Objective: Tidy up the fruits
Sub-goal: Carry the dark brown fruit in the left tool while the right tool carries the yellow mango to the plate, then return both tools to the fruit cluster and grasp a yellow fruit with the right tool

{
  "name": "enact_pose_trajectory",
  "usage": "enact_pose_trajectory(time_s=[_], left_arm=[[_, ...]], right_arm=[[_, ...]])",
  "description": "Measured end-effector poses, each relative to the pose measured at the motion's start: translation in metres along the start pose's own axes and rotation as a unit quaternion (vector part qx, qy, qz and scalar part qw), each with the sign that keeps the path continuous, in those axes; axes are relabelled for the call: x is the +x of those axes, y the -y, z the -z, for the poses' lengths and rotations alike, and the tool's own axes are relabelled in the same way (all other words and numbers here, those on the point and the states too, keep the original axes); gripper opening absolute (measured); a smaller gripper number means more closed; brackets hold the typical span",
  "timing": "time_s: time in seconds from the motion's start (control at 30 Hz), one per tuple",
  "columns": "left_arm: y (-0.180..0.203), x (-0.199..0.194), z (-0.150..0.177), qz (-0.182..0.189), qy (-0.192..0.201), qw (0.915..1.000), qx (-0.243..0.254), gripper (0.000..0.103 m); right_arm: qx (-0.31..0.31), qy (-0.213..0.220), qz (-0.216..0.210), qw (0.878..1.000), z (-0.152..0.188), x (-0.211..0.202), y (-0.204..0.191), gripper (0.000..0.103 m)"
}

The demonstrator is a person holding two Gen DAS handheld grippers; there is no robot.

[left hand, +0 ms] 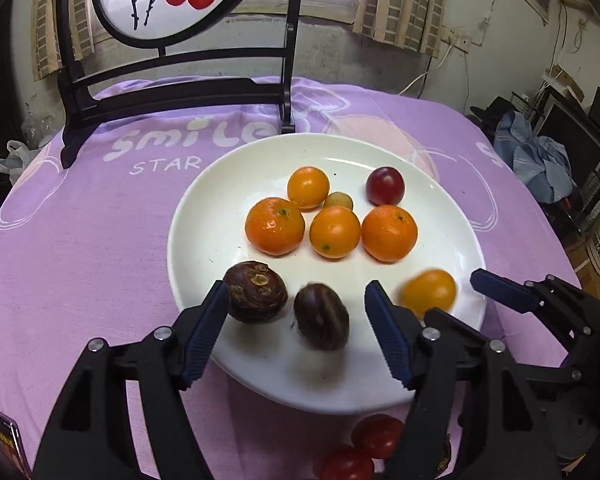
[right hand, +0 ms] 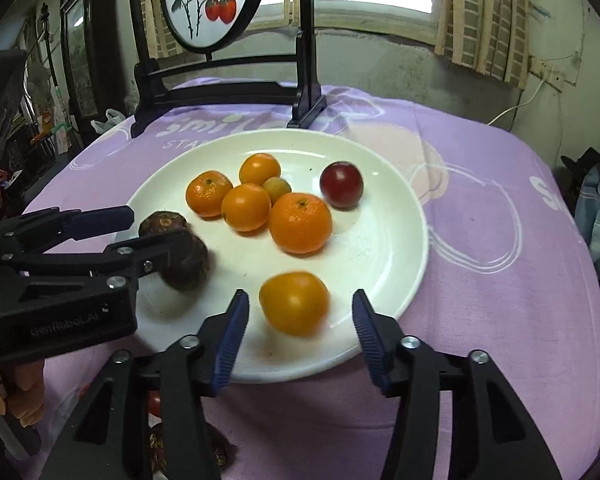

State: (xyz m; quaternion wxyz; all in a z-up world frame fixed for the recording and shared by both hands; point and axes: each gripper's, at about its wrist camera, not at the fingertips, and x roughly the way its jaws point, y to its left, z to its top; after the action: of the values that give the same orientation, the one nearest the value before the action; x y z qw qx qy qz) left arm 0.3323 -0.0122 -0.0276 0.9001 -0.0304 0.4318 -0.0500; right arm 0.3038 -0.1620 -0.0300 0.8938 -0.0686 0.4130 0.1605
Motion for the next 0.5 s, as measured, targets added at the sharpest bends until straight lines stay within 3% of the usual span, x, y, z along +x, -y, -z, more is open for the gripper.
enact_pose_trajectory(time_s=[0.27,0.5], left_arm=[[-0.004,-0.04,0.018,-0.01,0.012,0.9999,0.004,0.073],[0.0,-0.09,0.064,-0.005,0.03,0.9995,0.009,0.075]], right_arm=[[-0.005,0.012,-0.009,1.0,0.017,-0.042,0.0,0.056],[0.003,0.011,-0.019,1.0,0.054,-0.079,-0.006,0.056]])
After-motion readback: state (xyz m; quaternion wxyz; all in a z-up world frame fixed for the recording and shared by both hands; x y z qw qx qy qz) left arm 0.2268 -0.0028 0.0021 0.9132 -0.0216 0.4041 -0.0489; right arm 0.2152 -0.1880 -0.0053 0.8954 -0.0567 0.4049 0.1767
